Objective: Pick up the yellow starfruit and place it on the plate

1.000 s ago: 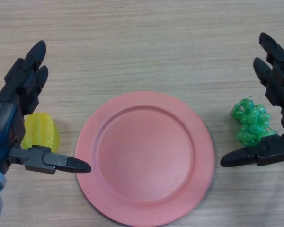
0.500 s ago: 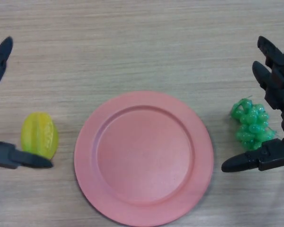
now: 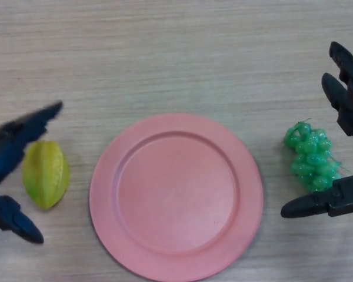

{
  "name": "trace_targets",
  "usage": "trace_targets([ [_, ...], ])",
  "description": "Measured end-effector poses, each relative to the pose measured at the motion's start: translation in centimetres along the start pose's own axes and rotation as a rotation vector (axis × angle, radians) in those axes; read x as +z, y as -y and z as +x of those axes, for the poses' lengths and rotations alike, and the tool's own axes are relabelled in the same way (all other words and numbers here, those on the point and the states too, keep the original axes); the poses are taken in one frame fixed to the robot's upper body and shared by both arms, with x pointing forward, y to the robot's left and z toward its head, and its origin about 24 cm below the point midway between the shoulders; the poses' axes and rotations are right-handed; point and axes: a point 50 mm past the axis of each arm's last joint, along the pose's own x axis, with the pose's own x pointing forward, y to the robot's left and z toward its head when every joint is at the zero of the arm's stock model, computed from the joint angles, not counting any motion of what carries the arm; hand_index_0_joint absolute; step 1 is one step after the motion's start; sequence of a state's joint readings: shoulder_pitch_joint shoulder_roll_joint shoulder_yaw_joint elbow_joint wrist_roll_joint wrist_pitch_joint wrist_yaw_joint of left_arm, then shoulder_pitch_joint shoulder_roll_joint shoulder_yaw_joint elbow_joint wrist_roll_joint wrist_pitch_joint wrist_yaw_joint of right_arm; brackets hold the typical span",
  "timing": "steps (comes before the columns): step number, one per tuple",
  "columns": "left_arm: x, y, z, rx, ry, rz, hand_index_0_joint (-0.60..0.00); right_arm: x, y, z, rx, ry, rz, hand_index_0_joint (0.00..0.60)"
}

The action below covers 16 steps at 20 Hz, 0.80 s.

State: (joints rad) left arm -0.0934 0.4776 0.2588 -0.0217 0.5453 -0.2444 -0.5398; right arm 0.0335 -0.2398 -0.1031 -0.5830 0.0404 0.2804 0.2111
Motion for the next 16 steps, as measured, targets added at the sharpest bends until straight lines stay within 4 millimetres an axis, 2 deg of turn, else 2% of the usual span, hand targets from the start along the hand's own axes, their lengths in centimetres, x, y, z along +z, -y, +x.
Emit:
trace_targets([
  [5, -0.9, 0.8, 0.2, -0.113, -0.043, 0.168, 0.000, 0.3, 0.5, -0.2, -0.012, 0.020, 0.045, 0.000],
  [12, -1.1, 1.3, 0.2, -0.115, -0.051, 0.282, 0.000, 0.3, 0.6, -0.6, -0.018, 0.015, 0.063, 0.000],
  [13, -1.1, 1.4, 0.2, -0.117, -0.053, 0.280, -0.050, 0.2, 0.6, -0.7, -0.018, -0.002, 0.068, 0.000],
  [14, -1.2, 1.4, 0.2, -0.113, -0.053, 0.279, -0.150, 0.2, 0.5, -0.7, -0.016, -0.019, 0.073, 0.000],
  [15, -1.2, 1.3, 0.2, -0.103, -0.054, 0.278, -0.300, 0.2, 0.5, -0.7, -0.012, -0.019, 0.085, 0.000],
  [16, -1.2, 1.3, 0.2, -0.103, -0.054, 0.278, -0.400, 0.3, 0.4, -0.7, -0.008, -0.016, 0.097, 0.000],
])
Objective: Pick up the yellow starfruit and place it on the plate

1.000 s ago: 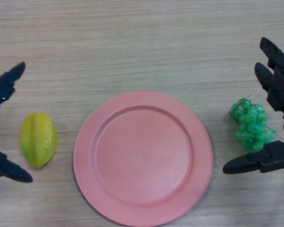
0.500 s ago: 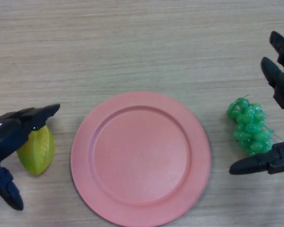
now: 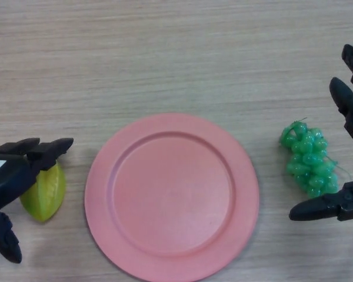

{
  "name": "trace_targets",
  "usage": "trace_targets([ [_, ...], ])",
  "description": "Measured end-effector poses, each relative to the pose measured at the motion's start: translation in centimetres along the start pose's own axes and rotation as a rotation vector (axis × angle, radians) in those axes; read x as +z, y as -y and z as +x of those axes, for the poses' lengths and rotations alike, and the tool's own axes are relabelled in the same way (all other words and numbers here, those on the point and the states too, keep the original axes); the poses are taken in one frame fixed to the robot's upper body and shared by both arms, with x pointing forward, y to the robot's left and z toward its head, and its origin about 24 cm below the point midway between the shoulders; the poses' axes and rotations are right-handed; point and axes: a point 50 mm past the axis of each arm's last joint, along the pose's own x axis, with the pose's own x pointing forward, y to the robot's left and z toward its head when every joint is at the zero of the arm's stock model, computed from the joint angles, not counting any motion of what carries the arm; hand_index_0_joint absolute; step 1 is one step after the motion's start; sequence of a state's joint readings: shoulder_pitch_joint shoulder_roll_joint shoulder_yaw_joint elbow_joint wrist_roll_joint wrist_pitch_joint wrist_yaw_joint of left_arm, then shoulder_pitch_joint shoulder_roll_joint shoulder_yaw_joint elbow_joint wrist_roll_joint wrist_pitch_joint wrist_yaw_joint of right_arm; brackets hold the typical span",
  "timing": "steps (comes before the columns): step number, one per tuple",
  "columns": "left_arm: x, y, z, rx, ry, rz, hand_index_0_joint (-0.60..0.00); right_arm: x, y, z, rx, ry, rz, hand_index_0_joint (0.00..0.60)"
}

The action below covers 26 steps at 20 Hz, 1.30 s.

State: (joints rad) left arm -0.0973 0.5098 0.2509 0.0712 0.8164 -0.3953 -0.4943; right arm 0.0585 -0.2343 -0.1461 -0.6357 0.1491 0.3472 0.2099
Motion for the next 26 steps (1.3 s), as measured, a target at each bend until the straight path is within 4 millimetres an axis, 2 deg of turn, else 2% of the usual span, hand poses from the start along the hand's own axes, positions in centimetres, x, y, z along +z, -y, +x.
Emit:
trace_targets([
  [1, 0.0, 0.0, 0.0, 0.005, -0.004, -0.003, -0.543, 0.0, 0.0, 0.0, 0.003, 0.000, 0.009, 0.000],
  [2, -0.1, 0.0, 0.0, 0.022, -0.011, -0.010, -0.600, -0.1, 0.0, 0.0, 0.001, -0.011, 0.012, 0.000],
  [4, -0.1, 0.0, -0.2, 0.061, -0.022, -0.019, -0.600, -0.3, -0.1, 0.0, -0.006, -0.036, 0.023, 0.000],
  [5, -0.1, 0.1, -0.3, 0.062, -0.016, -0.034, -0.600, -0.3, -0.1, -0.2, -0.008, -0.043, 0.025, 0.050],
  [6, -0.1, 0.1, -0.3, 0.062, -0.016, -0.036, -0.600, -0.2, -0.2, -0.3, -0.007, -0.042, 0.024, 0.150],
  [7, -0.1, 0.1, -0.3, 0.060, -0.015, -0.037, -0.600, -0.1, -0.2, -0.3, -0.006, -0.038, 0.023, 0.299],
  [8, 0.0, 0.1, -0.4, 0.055, -0.016, -0.049, -0.600, 0.0, -0.2, -0.3, -0.004, -0.037, 0.027, 0.399],
  [9, 0.2, 0.1, -0.6, 0.045, -0.006, -0.108, -0.600, 0.0, -0.3, -0.3, 0.001, -0.039, 0.040, 0.543],
  [10, 0.5, 0.0, -0.7, 0.031, -0.001, -0.111, -0.600, 0.0, -0.3, -0.3, 0.002, -0.050, 0.055, 0.600],
  [12, 1.1, -1.1, -1.2, 0.067, 0.021, -0.112, -0.600, 0.0, -0.4, -0.4, 0.004, -0.067, 0.060, 0.600],
  [14, 0.8, -2.4, -2.0, 0.133, 0.000, -0.089, -0.600, 0.3, -0.5, -0.4, 0.002, -0.054, 0.057, 0.600],
  [17, 0.5, -4.8, -2.4, 0.336, -0.034, -0.028, -0.600, 0.4, -0.4, -0.3, -0.004, -0.056, 0.057, 0.600],
  [20, 2.3, -6.5, -2.4, 0.537, 0.031, -0.010, -0.600, 0.3, -0.4, -0.4, -0.006, -0.059, 0.058, 0.600],
  [21, 3.6, -6.7, -2.2, 0.591, 0.082, -0.019, -0.600, 0.3, -0.4, -0.4, -0.006, -0.058, 0.057, 0.550],
  [22, 4.4, -6.5, -2.0, 0.585, 0.116, -0.021, -0.600, 0.3, -0.4, -0.4, -0.006, -0.058, 0.058, 0.449],
  [23, 5.1, -6.0, -1.6, 0.566, 0.149, -0.028, -0.600, 0.3, -0.4, -0.4, -0.007, -0.058, 0.058, 0.300],
  [24, 5.4, -5.7, -1.5, 0.558, 0.157, -0.039, -0.600, 0.3, -0.4, -0.5, -0.009, -0.059, 0.057, 0.199],
  [25, 5.6, -5.3, -1.4, 0.550, 0.159, -0.051, -0.600, 0.3, -0.2, -0.5, -0.015, -0.059, 0.055, 0.057],
  [26, 5.9, -4.8, -1.5, 0.534, 0.164, -0.069, -0.600, 0.3, -0.1, -0.5, -0.023, -0.058, 0.053, 0.000],
])
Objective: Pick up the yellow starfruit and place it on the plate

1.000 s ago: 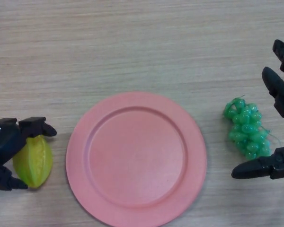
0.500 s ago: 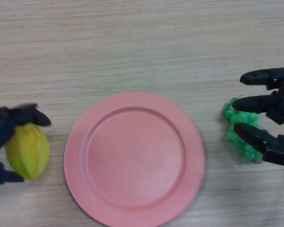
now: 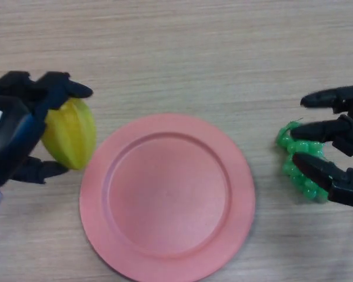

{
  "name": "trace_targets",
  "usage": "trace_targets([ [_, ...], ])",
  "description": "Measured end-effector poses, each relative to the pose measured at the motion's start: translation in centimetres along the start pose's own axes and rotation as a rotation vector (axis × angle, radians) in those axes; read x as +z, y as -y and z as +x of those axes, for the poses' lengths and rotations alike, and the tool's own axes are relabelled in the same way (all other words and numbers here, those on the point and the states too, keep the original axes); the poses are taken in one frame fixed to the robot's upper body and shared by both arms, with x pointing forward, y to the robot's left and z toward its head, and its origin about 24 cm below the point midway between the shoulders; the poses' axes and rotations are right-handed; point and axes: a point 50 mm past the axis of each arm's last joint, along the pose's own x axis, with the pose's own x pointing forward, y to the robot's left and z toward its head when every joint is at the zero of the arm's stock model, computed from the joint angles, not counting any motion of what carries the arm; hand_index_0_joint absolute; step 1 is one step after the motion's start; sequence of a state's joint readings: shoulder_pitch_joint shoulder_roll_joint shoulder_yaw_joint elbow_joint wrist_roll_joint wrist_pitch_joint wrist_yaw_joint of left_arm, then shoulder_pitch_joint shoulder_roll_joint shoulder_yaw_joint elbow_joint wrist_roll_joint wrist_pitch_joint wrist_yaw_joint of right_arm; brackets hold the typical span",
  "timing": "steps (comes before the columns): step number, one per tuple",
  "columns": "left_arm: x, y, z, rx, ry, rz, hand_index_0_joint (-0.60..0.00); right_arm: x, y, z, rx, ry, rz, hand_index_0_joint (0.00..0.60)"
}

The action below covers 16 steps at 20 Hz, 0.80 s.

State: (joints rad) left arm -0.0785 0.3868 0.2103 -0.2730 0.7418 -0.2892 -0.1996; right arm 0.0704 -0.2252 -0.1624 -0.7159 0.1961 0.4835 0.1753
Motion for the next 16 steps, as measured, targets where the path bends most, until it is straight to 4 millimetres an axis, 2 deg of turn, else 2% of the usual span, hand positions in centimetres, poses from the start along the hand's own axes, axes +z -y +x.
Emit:
trace_targets([
  [2, 1.9, 2.5, -0.9, -0.266, 0.051, -0.078, -0.600, 0.1, 0.2, 0.0, -0.014, 0.003, -0.003, 0.000],
  [3, 3.1, 4.3, -1.8, -0.507, 0.053, -0.190, -0.600, 0.1, 0.2, 0.0, -0.013, 0.005, -0.003, 0.000],
  [4, 3.7, 5.3, -2.3, -0.629, 0.023, -0.278, -0.600, 0.1, 0.3, 0.0, -0.015, 0.005, -0.004, 0.000],
  [6, 3.7, 6.2, -2.8, -0.682, -0.024, -0.312, -0.600, 0.1, 0.3, -0.1, -0.017, 0.004, -0.004, 0.000],
  [8, 2.8, 6.6, -2.0, -0.616, -0.060, -0.308, -0.600, 0.1, 0.4, -0.1, -0.022, 0.006, -0.006, 0.000],
  [9, 2.5, 6.4, -1.3, -0.495, -0.083, -0.313, -0.549, 0.2, 0.4, -0.2, -0.020, 0.008, -0.007, 0.000],
  [10, 2.6, 5.9, -0.9, -0.424, -0.080, -0.316, -0.450, 0.2, 0.4, -0.2, -0.020, 0.008, -0.007, 0.000],
  [11, 2.7, 5.5, -0.5, -0.380, -0.071, -0.324, -0.300, 0.2, 0.4, -0.2, -0.020, 0.007, -0.007, 0.000],
  [12, 2.7, 5.5, -0.5, -0.381, -0.070, -0.324, -0.200, 0.1, 0.4, -0.2, -0.020, 0.007, -0.006, 0.000],
  [13, 2.7, 5.7, -0.7, -0.385, -0.074, -0.326, -0.057, 0.1, 0.4, -0.2, -0.020, 0.006, -0.006, 0.000],
  [14, 2.6, 5.7, -0.8, -0.364, -0.081, -0.326, 0.000, 0.1, 0.4, -0.2, -0.020, 0.007, -0.006, 0.000],
  [16, 2.4, 5.1, -0.5, -0.242, -0.099, -0.321, 0.000, 0.1, 0.3, 0.0, -0.016, 0.013, -0.005, 0.000],
])
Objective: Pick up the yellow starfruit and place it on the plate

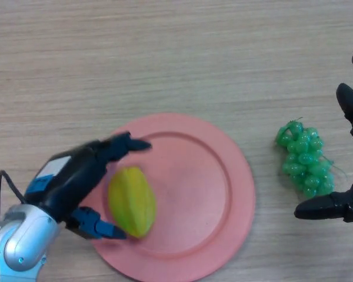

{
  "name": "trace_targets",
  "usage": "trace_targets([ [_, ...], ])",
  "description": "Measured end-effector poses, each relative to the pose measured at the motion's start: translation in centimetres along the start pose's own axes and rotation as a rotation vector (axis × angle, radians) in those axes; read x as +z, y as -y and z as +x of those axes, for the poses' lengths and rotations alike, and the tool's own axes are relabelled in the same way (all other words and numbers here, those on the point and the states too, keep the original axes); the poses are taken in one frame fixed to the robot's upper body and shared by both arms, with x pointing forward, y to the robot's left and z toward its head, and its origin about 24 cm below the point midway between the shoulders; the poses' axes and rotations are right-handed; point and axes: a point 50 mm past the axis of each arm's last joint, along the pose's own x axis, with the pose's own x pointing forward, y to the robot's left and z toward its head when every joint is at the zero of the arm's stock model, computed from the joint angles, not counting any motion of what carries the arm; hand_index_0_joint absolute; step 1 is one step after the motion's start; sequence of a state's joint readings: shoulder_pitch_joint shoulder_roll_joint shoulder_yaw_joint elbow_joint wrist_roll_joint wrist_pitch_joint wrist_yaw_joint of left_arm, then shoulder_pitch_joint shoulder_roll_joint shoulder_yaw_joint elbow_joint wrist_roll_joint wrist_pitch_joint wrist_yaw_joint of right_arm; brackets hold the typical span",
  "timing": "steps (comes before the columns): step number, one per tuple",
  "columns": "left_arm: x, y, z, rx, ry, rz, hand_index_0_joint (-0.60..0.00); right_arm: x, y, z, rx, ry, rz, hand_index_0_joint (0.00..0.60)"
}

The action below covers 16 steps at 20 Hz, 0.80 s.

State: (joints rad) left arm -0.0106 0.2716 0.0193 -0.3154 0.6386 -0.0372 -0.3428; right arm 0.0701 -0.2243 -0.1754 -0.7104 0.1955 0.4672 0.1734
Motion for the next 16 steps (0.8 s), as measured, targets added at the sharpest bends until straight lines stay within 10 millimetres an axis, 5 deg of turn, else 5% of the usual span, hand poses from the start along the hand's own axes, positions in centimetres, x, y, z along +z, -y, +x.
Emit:
trace_targets([
  [4, 1.9, -1.9, 0.0, 0.144, 0.107, -0.141, 0.000, -0.4, -0.8, 0.5, 0.036, -0.001, 0.014, 0.000],
  [7, 3.0, -3.4, -0.8, 0.194, 0.199, -0.446, 0.000, -0.5, -0.7, 0.7, 0.026, -0.005, 0.017, 0.000],
  [10, 2.2, -5.1, -1.7, 0.304, 0.217, -0.659, 0.000, -0.6, -0.5, 1.1, 0.000, 0.009, 0.019, 0.000],
  [16, 1.2, -5.8, -1.9, 0.426, 0.175, -0.730, 0.000, -0.8, -0.7, 2.0, -0.003, 0.010, 0.020, 0.000],
])
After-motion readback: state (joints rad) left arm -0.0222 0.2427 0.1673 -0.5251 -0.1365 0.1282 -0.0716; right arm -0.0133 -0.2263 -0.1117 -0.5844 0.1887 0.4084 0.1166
